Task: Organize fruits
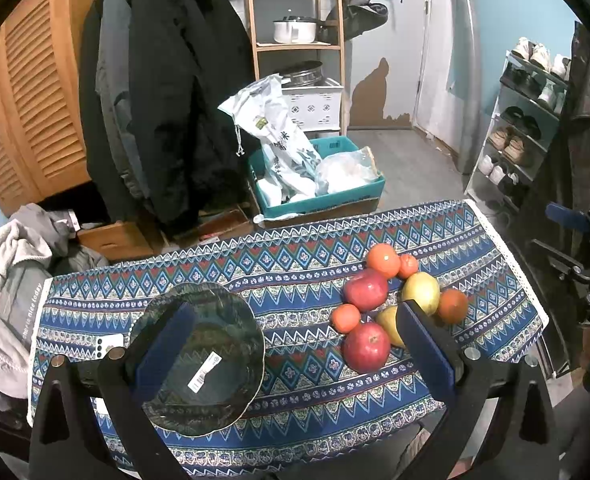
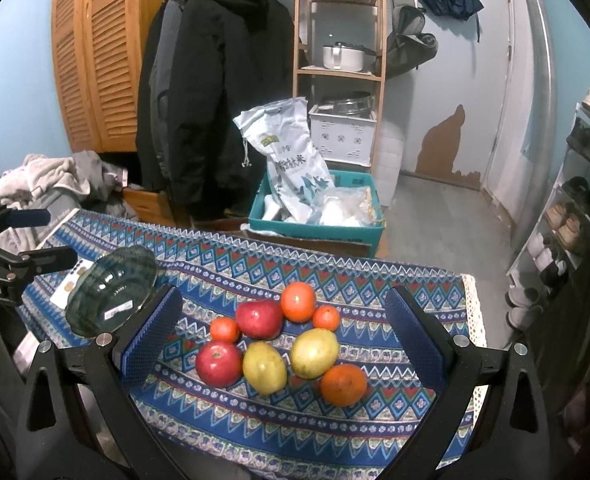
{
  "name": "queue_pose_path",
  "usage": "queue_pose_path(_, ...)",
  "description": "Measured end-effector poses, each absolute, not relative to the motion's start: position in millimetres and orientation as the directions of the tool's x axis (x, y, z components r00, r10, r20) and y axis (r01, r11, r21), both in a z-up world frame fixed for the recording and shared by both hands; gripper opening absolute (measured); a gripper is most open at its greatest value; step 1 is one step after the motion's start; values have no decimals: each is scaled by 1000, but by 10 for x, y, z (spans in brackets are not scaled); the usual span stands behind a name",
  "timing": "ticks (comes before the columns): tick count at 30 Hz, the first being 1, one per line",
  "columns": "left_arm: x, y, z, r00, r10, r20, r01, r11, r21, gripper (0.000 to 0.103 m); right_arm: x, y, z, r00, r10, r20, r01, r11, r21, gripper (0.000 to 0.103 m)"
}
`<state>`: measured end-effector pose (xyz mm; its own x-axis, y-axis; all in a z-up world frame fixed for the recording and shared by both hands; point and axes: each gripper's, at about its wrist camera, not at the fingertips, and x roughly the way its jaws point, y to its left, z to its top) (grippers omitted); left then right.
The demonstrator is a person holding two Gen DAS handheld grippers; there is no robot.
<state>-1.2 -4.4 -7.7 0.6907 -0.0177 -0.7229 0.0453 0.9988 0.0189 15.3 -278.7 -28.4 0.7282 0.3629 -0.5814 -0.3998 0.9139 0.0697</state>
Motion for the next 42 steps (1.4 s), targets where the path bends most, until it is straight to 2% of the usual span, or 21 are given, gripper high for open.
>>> queue_pose_path(42, 57, -141, -187, 666, -23, -746, 69, 997, 31, 102, 198, -2851, -335, 704, 363, -610, -397, 914, 85, 100)
